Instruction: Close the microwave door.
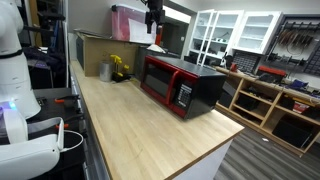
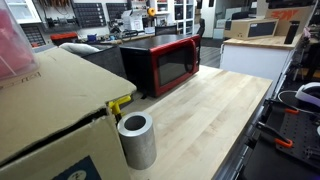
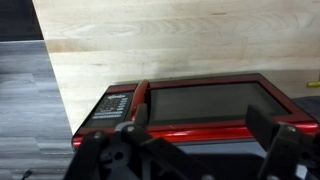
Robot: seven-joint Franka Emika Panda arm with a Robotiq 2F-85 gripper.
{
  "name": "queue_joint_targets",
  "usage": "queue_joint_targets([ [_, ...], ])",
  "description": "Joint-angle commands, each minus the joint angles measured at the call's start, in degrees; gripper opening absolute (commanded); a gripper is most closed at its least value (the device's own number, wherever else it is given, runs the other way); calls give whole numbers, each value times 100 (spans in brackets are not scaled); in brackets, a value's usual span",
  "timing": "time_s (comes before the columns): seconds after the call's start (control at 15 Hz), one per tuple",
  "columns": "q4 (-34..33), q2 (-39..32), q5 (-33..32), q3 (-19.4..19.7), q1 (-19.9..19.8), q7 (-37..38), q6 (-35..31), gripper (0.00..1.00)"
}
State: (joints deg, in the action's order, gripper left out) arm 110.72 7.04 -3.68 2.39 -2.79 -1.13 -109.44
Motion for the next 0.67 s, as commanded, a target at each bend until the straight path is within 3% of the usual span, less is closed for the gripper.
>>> queue_joint_targets([
  [0.0, -517, -138, 250, 43, 19, -205, 366, 100],
  [0.6, -512, -33, 302, 17, 20, -318, 180, 100],
])
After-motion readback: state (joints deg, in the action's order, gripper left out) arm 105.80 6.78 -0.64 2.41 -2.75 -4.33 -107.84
